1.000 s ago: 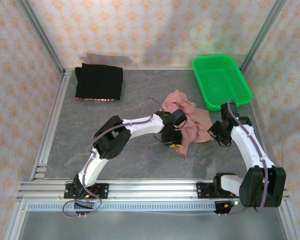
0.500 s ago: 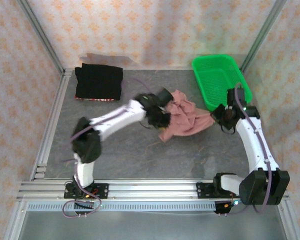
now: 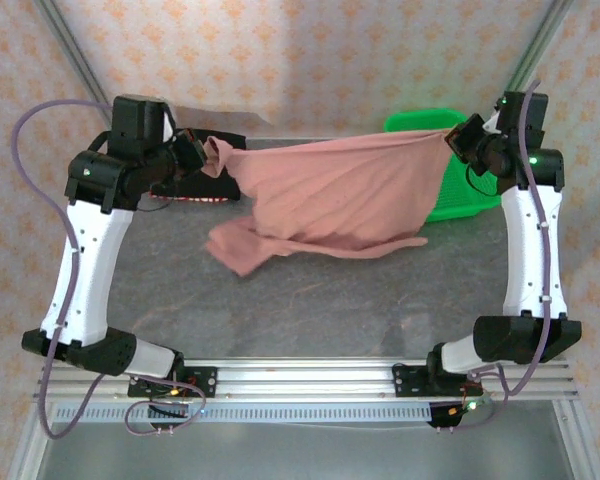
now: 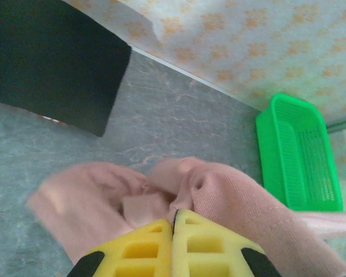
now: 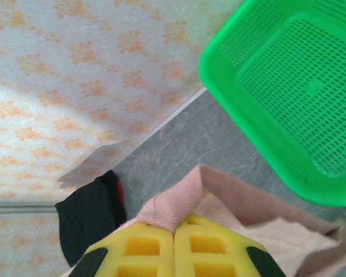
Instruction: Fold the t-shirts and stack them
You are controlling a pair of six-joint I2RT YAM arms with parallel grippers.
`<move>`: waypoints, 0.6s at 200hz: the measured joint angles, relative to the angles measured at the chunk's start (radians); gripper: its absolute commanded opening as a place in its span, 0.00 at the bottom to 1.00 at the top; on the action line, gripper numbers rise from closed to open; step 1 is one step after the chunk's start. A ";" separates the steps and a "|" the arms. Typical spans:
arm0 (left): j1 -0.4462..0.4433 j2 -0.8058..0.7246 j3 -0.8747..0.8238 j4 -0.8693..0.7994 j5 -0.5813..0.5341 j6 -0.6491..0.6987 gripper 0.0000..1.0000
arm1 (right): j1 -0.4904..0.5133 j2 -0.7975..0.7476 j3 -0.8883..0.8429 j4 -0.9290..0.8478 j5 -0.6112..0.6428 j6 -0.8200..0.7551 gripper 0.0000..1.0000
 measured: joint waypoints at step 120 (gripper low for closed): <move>0.231 0.336 0.639 0.098 0.220 -0.107 0.00 | -0.002 0.271 0.519 0.119 -0.058 -0.015 0.00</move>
